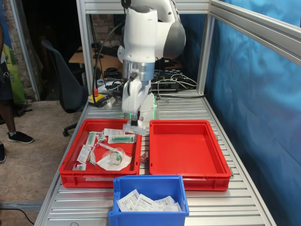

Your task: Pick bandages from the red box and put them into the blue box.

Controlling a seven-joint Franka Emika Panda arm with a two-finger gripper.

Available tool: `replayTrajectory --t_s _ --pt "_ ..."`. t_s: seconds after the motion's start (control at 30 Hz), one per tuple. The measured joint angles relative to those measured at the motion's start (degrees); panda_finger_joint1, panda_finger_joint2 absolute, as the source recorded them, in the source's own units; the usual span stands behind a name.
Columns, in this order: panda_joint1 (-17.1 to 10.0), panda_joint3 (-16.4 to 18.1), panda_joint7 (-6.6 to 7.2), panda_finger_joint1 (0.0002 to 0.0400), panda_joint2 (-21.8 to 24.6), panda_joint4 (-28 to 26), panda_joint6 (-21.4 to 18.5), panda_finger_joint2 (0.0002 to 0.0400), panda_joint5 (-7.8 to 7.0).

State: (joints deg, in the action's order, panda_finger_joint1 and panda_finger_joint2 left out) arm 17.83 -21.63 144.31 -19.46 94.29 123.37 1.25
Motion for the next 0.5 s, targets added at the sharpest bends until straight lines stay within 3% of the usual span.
replayTrajectory --t_s 0.33,0.5 --pt "-0.01 -0.55 0.0 0.0091 -8.01 -7.49 -0.11 0.0091 1.19" --pt "-0.01 -0.61 0.0 0.0091 -11.66 -11.25 -0.13 0.0091 3.14"
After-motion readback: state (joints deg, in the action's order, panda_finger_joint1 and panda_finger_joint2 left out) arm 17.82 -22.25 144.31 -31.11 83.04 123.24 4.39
